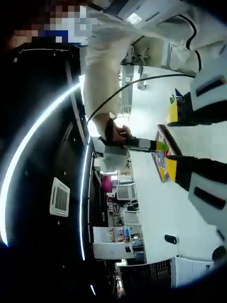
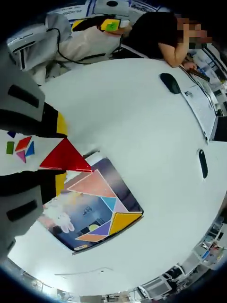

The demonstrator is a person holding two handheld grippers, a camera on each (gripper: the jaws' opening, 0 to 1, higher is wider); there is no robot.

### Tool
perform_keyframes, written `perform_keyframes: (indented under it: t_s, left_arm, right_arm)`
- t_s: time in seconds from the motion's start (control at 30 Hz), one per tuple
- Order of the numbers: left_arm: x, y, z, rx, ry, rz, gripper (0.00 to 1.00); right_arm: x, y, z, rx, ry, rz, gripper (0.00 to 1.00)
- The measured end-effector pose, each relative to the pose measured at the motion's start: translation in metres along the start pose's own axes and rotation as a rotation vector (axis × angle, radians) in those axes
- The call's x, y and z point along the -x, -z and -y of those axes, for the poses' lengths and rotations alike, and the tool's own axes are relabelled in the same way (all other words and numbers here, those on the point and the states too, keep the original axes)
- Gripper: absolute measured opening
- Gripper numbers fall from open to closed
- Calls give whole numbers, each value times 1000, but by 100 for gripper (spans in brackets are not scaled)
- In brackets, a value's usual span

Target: Pick up the tangram pieces one by one and place each piece onto its matching region on the pattern sheet, fitting the shapes together until the outline on the sheet is completely filled by the tangram pieces

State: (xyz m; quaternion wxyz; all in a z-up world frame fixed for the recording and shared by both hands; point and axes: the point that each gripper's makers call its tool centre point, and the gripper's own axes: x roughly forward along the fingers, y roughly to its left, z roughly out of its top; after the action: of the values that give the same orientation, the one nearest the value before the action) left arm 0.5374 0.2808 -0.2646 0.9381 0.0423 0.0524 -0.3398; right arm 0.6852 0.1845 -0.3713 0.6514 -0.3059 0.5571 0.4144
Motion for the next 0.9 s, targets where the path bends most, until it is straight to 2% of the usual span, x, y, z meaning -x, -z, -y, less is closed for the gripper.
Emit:
perform_keyframes:
  t_s: [0.13,0.33,0.9]
  left_arm:
    - [4,3,-9,5,-29,-3,26]
    - [4,0,-9,-1,-34,11,26]
    - [6,-14,-1,-15,-11,64,26]
  right_arm:
    - [-14,-13,25,-30,44,-11,27]
    - [-23,-27,43,-59,53,-10,27]
    - [-33,-19,42,-134,48,-62,28]
